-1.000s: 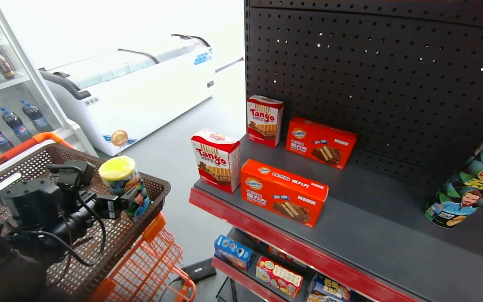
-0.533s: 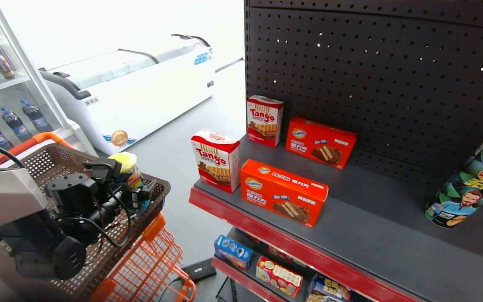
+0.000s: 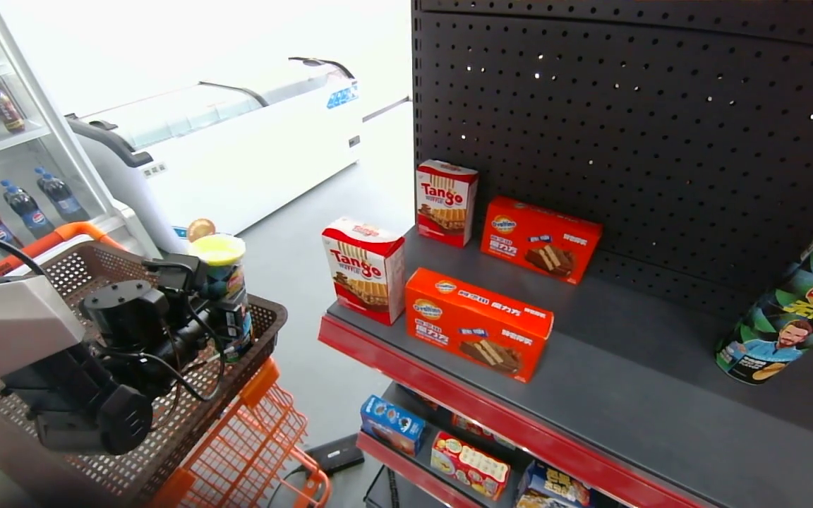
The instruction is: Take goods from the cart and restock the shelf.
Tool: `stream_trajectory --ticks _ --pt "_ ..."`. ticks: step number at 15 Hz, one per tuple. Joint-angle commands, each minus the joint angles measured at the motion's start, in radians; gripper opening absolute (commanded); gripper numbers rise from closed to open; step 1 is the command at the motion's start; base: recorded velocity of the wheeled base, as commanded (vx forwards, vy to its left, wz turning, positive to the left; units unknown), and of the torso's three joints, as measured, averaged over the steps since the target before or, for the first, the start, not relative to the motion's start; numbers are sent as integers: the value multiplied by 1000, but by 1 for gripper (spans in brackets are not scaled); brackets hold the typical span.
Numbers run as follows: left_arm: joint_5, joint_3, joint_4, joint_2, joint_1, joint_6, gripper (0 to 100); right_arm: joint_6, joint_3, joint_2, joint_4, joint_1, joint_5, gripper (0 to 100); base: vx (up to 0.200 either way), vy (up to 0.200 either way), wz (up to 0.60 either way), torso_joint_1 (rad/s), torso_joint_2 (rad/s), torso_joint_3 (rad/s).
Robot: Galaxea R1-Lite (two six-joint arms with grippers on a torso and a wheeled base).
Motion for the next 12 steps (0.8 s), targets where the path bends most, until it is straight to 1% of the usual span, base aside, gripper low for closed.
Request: stream_trajectory --ticks 1,2,3,4,6,7,8,9,10,11,12 --pt "0 0 21 -123 -1 2 0 0 0 1 -1 0 0 100 0 0 0 0 0 0" --pt "0 -9 123 -223 7 10 0 0 0 1 -1 0 0 100 0 0 0 0 0 0" --pt "-3 -7 199 -306 5 23 0 0 0 1 -1 0 0 100 0 0 0 0 0 0" --pt "-6 -9 291 -407 -4 25 0 0 0 1 -1 0 0 100 0 0 0 0 0 0" --pt "-3 -63 391 -536 -31 20 0 0 0 1 -1 0 0 100 0 0 0 0 0 0" --pt "-3 -70 408 -553 -39 19 0 0 0 1 -1 0 0 100 0 0 0 0 0 0" --pt "0 -84 481 -622 -99 14 0 0 0 1 1 0 0 100 0 0 0 0 0 0" --pt "2 -87 518 -645 -113 3 0 0 0 1 1 0 0 100 0 0 0 0 0 0" --pt "-9 -93 520 -648 -114 -7 0 0 0 1 -1 0 0 100 0 0 0 0 0 0" --pt "-34 -67 489 -648 -125 0 0 0 0 1 -1 0 0 100 0 0 0 0 0 0" --pt "-87 -9 463 -657 -199 -17 0 0 0 1 1 0 0 100 0 0 0 0 0 0"
